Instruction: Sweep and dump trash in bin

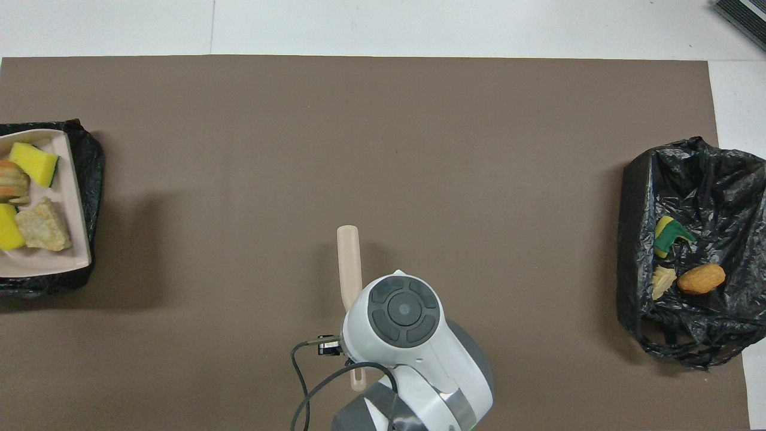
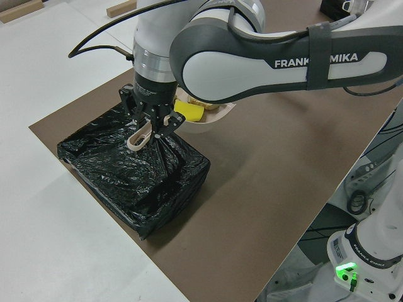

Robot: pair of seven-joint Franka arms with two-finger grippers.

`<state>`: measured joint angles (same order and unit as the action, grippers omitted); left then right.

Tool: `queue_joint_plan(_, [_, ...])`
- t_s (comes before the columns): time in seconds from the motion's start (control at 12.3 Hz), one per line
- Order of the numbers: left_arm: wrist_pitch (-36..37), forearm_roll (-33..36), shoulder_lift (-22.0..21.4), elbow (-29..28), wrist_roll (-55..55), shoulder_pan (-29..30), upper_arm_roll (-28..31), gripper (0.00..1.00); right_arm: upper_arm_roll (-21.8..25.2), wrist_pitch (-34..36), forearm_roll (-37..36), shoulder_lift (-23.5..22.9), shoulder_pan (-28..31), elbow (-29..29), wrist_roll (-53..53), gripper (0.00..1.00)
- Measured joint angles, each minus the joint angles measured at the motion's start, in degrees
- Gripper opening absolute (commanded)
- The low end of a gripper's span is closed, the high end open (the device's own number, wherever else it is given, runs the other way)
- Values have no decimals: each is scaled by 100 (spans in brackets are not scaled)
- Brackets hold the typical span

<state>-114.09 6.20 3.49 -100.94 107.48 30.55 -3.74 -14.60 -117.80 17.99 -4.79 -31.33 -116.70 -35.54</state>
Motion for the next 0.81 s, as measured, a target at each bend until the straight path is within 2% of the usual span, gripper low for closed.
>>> queue_joint_plan(0.32, [-44, 167, 648, 938, 852, 518, 5, 0, 3, -537, 2, -271, -279, -197, -359, 0])
queue_joint_plan(0.65, [-700, 1151, 956, 1149, 882, 572, -15, 0, 3, -640, 2, -304, -568, -397, -359, 0])
queue_joint_plan(0.81, [-1021, 1856, 1059, 1212, 874, 561, -71, 0, 3, -677, 2, -303, -698, -502, -377, 0])
